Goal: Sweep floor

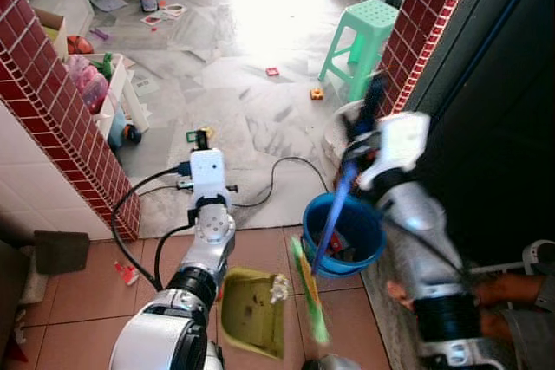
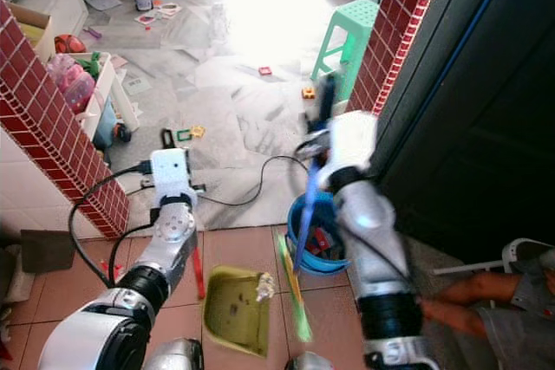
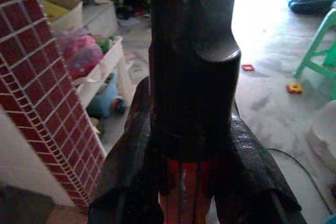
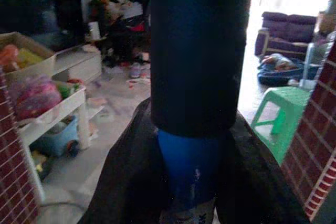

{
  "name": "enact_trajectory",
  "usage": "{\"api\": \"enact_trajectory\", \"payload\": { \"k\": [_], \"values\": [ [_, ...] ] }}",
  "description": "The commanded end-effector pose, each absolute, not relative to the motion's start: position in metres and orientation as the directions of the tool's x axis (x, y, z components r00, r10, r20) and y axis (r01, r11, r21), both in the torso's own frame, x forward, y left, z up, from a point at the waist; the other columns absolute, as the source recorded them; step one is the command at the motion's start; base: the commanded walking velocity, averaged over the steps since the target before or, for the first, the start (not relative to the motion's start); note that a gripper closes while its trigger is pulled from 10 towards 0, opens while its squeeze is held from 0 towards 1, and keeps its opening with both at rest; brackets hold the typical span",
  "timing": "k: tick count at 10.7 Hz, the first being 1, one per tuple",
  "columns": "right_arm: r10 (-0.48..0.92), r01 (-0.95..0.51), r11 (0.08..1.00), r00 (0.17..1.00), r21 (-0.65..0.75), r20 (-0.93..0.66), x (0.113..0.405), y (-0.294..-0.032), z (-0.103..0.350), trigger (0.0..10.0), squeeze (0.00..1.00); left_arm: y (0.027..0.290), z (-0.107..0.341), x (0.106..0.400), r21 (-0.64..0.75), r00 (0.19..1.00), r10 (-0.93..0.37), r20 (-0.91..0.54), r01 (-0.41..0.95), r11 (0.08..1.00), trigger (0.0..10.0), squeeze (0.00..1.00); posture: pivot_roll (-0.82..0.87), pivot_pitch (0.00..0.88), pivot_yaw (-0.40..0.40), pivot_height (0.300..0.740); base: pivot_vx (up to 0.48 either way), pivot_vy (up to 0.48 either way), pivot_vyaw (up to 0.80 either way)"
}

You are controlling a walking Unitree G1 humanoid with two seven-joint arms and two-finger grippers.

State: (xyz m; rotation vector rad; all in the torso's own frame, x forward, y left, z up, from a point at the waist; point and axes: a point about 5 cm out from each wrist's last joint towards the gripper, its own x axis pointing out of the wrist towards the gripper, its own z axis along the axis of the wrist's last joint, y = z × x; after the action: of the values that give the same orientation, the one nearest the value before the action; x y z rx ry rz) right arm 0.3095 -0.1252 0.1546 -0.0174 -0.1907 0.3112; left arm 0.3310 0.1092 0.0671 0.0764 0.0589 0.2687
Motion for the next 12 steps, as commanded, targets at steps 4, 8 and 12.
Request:
{"api": "enact_trajectory", "payload": {
  "k": [4, 8, 12],
  "values": [
    [0.389, -0.407, 0.912, 0.899, 0.052, 0.201, 0.310, -0.090, 0.163, 10.0, 0.00, 0.110, 0.069, 0.333, 0.114, 0.958, 0.283, -0.038, -0.278, 0.954, 10.0, 0.00, -0.08, 0.045, -0.027, 0.740, 0.000, 0.000, 0.00],
    [0.301, -0.350, 0.918, 0.921, 0.186, 0.247, 0.323, -0.107, 0.189, 10.0, 0.00, 0.108, 0.069, 0.334, 0.089, 0.960, 0.275, -0.049, -0.270, 0.959, 10.0, 0.00, -0.09, 0.038, -0.025, 0.740, 0.000, 0.000, 0.00],
    [0.270, -0.281, 0.960, 0.931, 0.010, 0.245, 0.325, -0.135, 0.187, 10.0, 0.00, 0.113, 0.077, 0.341, 0.037, 0.972, 0.232, -0.038, -0.231, 0.972, 10.0, 0.00, -0.09, 0.025, -0.023, 0.740, 0.000, 0.000, 0.00]
  ]
}}
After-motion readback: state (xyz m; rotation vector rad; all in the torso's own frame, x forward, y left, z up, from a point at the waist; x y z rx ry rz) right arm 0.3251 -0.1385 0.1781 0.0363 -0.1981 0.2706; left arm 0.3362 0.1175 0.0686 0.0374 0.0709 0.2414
